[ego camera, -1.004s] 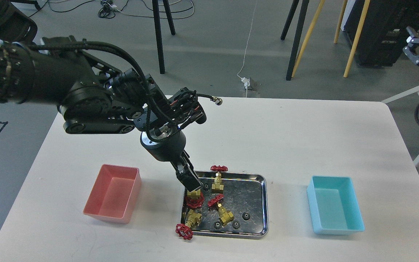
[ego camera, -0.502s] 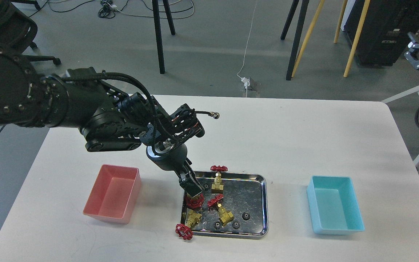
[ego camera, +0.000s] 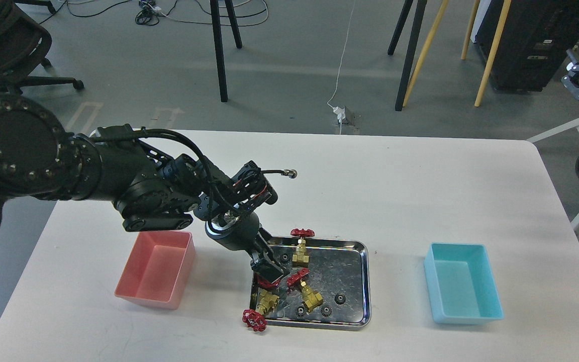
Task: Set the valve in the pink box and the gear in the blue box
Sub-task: 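Lower the left gripper onto a brass valve with red handwheel and grasp it, then close the left gripper firmly on the valve and lift it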
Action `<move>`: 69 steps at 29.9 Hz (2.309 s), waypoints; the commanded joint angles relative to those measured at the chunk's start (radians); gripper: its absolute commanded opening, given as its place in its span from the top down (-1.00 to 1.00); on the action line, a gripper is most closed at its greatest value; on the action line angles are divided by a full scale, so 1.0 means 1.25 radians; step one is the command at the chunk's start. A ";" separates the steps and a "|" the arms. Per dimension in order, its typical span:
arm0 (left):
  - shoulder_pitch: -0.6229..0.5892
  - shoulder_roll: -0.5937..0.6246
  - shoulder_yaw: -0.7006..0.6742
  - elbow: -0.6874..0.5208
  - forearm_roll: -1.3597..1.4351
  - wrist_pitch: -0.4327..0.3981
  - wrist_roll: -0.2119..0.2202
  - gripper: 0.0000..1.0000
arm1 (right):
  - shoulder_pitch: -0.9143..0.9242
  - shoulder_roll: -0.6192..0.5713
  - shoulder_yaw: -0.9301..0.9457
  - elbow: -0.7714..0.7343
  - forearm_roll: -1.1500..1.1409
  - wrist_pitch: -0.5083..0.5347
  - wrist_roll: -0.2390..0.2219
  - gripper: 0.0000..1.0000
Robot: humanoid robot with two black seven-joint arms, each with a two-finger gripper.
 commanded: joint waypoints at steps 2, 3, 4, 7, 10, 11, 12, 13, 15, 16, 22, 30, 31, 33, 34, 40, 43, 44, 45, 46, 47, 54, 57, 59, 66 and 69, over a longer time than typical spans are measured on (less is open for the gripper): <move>0.017 -0.001 -0.002 0.018 0.002 0.013 0.000 -0.91 | -0.001 -0.001 0.001 0.000 0.000 0.000 0.000 -0.98; 0.017 -0.001 -0.002 0.018 0.002 0.013 0.000 -0.90 | -0.001 -0.001 0.001 0.000 0.000 0.000 0.000 -0.98; 0.017 -0.001 -0.002 0.018 0.002 0.013 0.000 -0.89 | -0.001 -0.001 0.000 0.000 0.000 0.000 0.000 -0.98; 0.017 0.000 -0.001 0.012 0.004 0.015 0.000 -0.86 | -0.005 -0.001 0.001 -0.001 0.000 0.000 0.000 -0.98; 0.019 0.000 -0.001 0.008 0.006 0.015 0.000 -0.79 | -0.008 -0.002 0.001 -0.001 0.000 0.000 0.001 -0.98; 0.023 0.000 -0.001 0.009 0.007 0.015 0.000 -0.78 | -0.010 -0.002 0.000 -0.001 0.000 0.000 0.001 -0.98; 0.027 0.000 -0.001 0.009 0.008 0.016 0.000 -0.77 | -0.011 -0.002 0.001 -0.001 0.000 0.000 0.001 -0.98; 0.029 0.000 -0.001 0.009 0.008 0.016 0.000 -0.77 | -0.012 -0.002 0.000 -0.001 0.000 0.000 0.001 -0.98; 0.029 0.000 -0.001 0.009 0.009 0.022 0.000 -0.76 | -0.013 -0.002 0.001 -0.001 0.000 0.000 0.001 -0.98; 0.029 0.001 -0.001 0.009 0.009 0.028 0.000 -0.75 | -0.013 -0.002 0.000 -0.001 0.000 0.000 0.002 -0.98; 0.034 0.009 0.002 0.008 0.028 0.039 0.000 -0.61 | -0.013 -0.001 0.000 -0.001 0.000 0.000 0.002 -0.98; 0.040 0.043 0.001 -0.017 0.053 0.070 0.000 -0.52 | -0.013 -0.001 0.001 -0.001 0.000 0.000 0.002 -0.98; 0.040 0.044 0.001 -0.020 0.055 0.072 0.000 -0.52 | -0.013 -0.001 0.000 -0.001 0.000 0.000 0.002 -0.98; 0.045 0.050 0.001 -0.024 0.053 0.073 0.000 -0.51 | -0.014 -0.001 0.000 0.000 0.000 0.000 0.002 -0.98; 0.050 0.054 0.001 -0.024 0.055 0.073 0.000 -0.51 | -0.014 0.001 0.000 0.000 0.000 0.000 0.002 -0.98; 0.054 0.061 -0.001 -0.028 0.057 0.103 0.000 -0.46 | -0.014 0.006 0.000 0.000 0.000 0.000 0.002 -0.98; 0.056 0.059 -0.003 -0.029 0.057 0.104 0.000 -0.46 | -0.014 0.006 0.000 -0.001 0.000 0.000 0.004 -0.98; 0.056 0.059 -0.004 -0.028 0.057 0.104 0.000 -0.45 | -0.014 0.006 0.000 -0.001 0.000 0.000 0.004 -0.98; 0.056 0.058 -0.004 -0.028 0.057 0.104 0.000 -0.44 | -0.014 0.006 0.000 -0.001 0.000 0.000 0.004 -0.98; 0.056 0.058 -0.004 -0.028 0.057 0.104 0.000 -0.43 | -0.014 0.006 0.000 -0.001 0.000 0.000 0.004 -0.98; 0.057 0.058 -0.006 -0.028 0.057 0.104 0.000 -0.42 | -0.014 0.006 0.001 -0.001 0.000 0.000 0.005 -0.98; 0.056 0.050 -0.009 -0.028 0.057 0.109 0.000 -0.18 | -0.014 0.004 0.000 -0.001 0.000 0.000 0.006 -0.98; 0.057 0.050 -0.009 -0.028 0.057 0.109 0.000 -0.13 | -0.021 0.004 0.001 -0.001 0.000 0.000 0.007 -0.98; 0.057 0.052 -0.009 -0.028 0.057 0.110 0.000 -0.10 | -0.021 0.004 0.001 -0.001 0.000 0.000 0.007 -0.98; 0.057 0.055 -0.009 -0.029 0.058 0.111 0.000 0.00 | -0.026 0.004 0.001 -0.001 0.000 0.000 0.009 -0.98; 0.059 0.058 -0.009 -0.029 0.058 0.111 0.000 0.00 | -0.027 0.004 0.001 -0.001 0.006 0.000 0.009 -0.98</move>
